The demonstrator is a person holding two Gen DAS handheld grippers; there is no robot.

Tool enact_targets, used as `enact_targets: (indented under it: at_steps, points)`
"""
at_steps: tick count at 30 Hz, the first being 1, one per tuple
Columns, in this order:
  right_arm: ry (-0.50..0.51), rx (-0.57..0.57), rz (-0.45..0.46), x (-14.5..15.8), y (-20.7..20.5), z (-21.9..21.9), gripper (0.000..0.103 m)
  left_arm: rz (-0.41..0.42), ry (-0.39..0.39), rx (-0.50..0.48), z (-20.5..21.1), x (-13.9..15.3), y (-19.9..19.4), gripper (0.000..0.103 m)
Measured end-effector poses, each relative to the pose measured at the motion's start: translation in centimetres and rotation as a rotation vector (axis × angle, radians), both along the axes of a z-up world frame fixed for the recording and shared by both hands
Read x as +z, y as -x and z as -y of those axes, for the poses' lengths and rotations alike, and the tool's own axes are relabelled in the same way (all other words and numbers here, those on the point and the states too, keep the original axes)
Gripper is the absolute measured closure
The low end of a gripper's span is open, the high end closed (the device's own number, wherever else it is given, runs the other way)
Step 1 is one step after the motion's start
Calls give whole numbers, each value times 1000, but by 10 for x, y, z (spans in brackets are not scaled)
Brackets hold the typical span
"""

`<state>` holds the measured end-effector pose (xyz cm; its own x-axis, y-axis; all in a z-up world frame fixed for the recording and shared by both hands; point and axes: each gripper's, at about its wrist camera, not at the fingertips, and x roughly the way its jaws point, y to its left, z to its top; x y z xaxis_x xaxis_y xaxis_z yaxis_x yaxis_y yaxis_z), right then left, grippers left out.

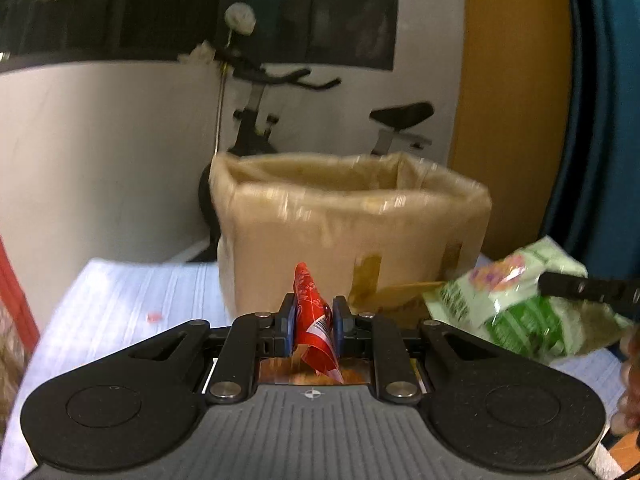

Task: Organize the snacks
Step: 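Carry both packets over the box and open both tools to drop them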

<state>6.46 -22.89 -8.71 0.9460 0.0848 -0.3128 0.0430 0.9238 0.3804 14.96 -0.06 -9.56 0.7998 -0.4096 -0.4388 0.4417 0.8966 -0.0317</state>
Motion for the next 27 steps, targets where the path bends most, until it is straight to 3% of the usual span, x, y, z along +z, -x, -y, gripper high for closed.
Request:
enact_targets:
  at_steps: [7,13,20,27]
  points:
    - [-10,-21,142,63,-13,24,43,79,19,-29,13,39,-18,84]
    - [72,-27,224,99,-47,28,43,108,18,-26,32,58,-43,84]
    - [142,-18,226,104,-123,25,43,83,9,33,51,68,-92,84]
    - [257,-7,94,76,-196,12,43,61,-42,75,60,65,-124,83]
